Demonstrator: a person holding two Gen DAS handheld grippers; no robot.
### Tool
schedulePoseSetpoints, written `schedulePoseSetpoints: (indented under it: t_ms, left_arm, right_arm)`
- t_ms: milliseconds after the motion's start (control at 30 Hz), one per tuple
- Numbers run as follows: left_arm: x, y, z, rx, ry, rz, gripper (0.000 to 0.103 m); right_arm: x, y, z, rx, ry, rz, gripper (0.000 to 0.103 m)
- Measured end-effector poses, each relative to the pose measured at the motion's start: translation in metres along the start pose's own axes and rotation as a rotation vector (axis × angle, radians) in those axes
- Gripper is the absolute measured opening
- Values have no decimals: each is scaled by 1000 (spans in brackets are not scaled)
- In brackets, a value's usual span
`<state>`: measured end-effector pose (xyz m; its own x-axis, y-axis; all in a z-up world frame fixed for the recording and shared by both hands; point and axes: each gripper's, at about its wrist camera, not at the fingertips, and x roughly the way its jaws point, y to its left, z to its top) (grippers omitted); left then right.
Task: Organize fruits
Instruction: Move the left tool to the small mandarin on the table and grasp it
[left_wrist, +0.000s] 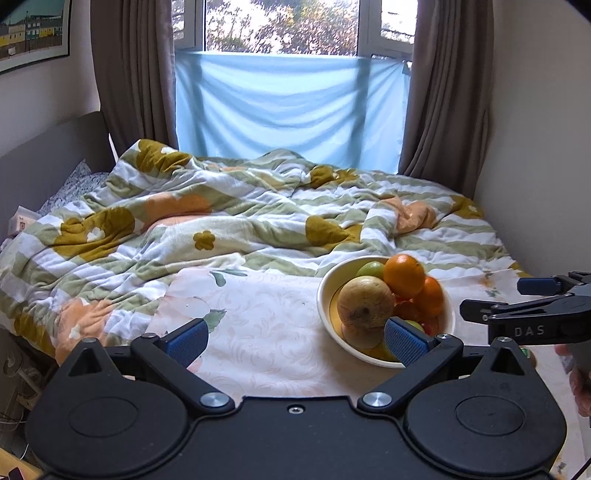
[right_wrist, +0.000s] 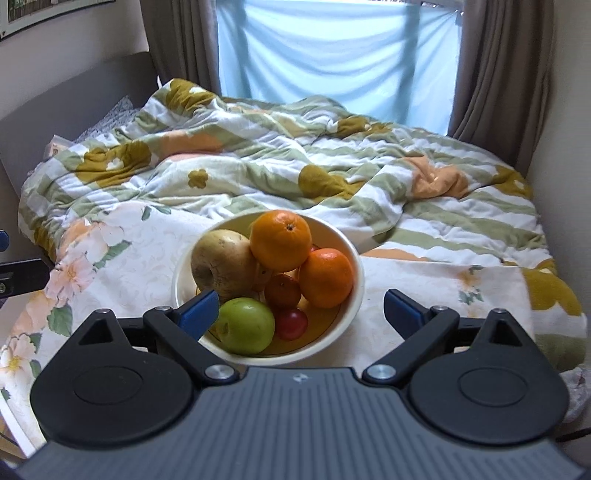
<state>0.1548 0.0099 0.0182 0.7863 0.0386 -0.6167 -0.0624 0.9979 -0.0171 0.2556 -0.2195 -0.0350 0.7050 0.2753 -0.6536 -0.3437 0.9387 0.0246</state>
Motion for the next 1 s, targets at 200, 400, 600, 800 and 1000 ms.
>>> schedulePoseSetpoints:
  t_ms: [200, 400, 600, 800, 1000]
  left_arm:
    - [-27, 5, -1, 6, -34, -20, 103]
    - [-51, 12, -7, 20, -57, -44, 103]
    - [-67, 18, -18, 46, -58, -52, 103]
    - [-67, 20, -34, 60, -39, -50, 103]
    - [-52, 19, -50, 62, -18, -40, 103]
  right_arm:
    - [-43, 4, -1, 13, -37, -60, 103]
    - [-85, 7, -11, 36, -67, -128, 103]
    - [-119, 9, -30, 77, -87, -187, 103]
    - [-135, 6, -51, 122, -69, -209, 103]
    - [-132, -4, -73, 144, -42, -220, 103]
